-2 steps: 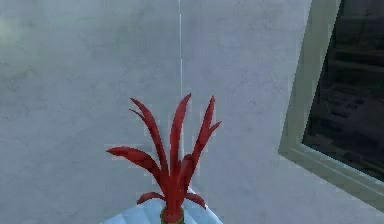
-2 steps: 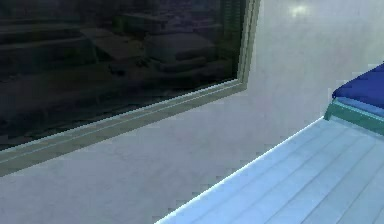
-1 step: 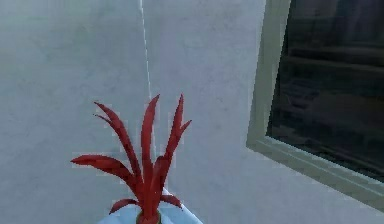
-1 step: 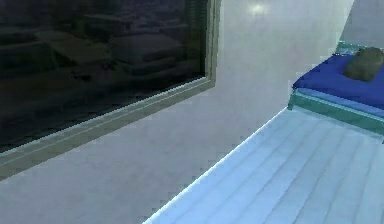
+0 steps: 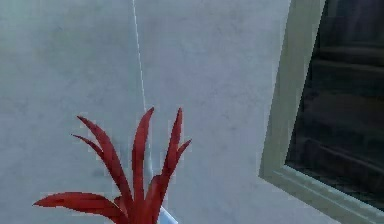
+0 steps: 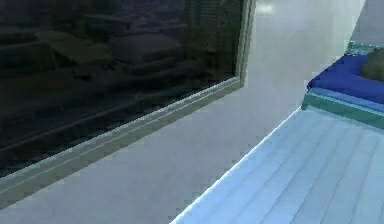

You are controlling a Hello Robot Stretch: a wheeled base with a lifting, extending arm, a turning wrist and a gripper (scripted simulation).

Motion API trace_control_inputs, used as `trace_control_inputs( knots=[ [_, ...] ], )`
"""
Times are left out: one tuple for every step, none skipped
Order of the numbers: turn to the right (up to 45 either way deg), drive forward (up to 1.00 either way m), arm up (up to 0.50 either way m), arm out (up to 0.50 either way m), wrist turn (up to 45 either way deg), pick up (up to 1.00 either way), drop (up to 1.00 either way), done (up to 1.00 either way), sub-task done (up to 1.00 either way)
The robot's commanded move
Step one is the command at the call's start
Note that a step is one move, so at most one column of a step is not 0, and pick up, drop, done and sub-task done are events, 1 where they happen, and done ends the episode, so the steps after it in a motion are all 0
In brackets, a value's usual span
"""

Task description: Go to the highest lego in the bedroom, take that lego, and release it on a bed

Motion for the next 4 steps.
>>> trace_control_inputs(
  knots=[
    [-45.0,0.00,0.00,0.00,0.0,0.00,0.00,0.00,0.00],
    [-45.0,0.00,0.00,0.00,0.0,0.00,0.00,0.00,0.00],
    [-45.0,0.00,0.00,0.00,0.0,0.00,0.00,0.00,0.00],
    [-45.0,0.00,0.00,0.00,0.0,0.00,0.00,0.00,0.00]
  ],
)
